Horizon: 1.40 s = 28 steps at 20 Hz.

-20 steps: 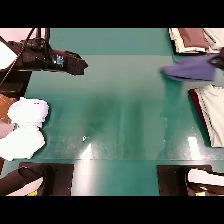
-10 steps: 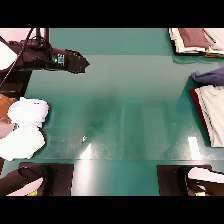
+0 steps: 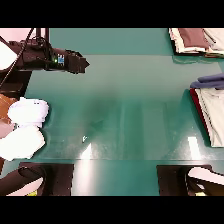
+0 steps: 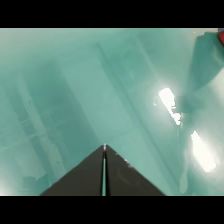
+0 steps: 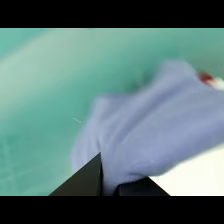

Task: Fold the shirts.

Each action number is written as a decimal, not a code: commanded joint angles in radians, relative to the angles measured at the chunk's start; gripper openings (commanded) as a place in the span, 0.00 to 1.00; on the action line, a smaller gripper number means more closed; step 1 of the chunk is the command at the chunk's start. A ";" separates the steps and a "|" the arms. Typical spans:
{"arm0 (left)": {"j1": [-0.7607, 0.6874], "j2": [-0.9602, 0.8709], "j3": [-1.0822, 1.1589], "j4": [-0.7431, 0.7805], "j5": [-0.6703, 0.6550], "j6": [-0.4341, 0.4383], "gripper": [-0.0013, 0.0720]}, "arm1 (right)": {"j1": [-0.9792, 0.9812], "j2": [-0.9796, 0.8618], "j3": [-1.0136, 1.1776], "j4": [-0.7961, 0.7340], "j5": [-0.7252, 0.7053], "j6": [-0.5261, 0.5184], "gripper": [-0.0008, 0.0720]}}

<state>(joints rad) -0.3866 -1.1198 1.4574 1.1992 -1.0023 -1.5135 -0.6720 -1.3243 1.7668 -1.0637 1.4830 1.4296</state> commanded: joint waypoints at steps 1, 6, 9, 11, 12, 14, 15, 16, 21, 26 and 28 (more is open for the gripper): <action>0.000 0.001 0.000 0.001 -0.002 0.003 0.05 | -0.072 0.095 -0.157 -0.163 0.041 0.005 0.03; 0.000 0.001 0.000 0.001 -0.002 0.029 0.05 | -0.175 0.210 -0.467 -0.318 0.054 0.004 0.14; 0.000 0.001 0.000 0.000 -0.002 0.029 0.05 | -0.200 0.220 -0.560 -0.307 0.056 0.005 0.87; 0.000 0.001 0.000 0.000 -0.003 0.029 0.05 | -0.172 0.220 -0.545 -0.205 0.053 0.003 0.87; 0.000 0.001 0.000 0.000 -0.002 0.029 0.05 | -0.140 0.221 -0.524 -0.157 0.045 0.003 0.87; 0.000 0.001 0.000 0.000 0.001 0.029 0.05 | -0.028 0.221 -0.462 -0.081 0.027 0.003 0.87; 0.000 0.001 0.000 0.001 0.010 0.029 0.05 | 0.041 0.220 -0.430 -0.058 0.014 0.003 0.87; 0.000 0.001 0.000 0.004 0.019 0.029 0.05 | 0.124 0.220 -0.397 -0.053 -0.003 0.004 0.87; 0.000 0.001 0.000 0.000 0.027 0.029 0.05 | 0.534 0.220 -0.296 -0.057 -0.139 0.003 0.77; 0.000 0.001 0.000 0.000 0.030 0.029 0.05 | 0.778 0.220 -0.277 -0.063 -0.204 0.002 0.03; 0.000 0.001 0.000 0.000 0.030 0.029 0.05 | 0.817 0.220 -0.277 -0.063 -0.202 0.001 0.03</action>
<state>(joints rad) -0.3866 -1.1194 1.4574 1.1995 -0.9752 -1.4845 0.0494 -1.1042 1.4815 -1.1282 1.3087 1.4311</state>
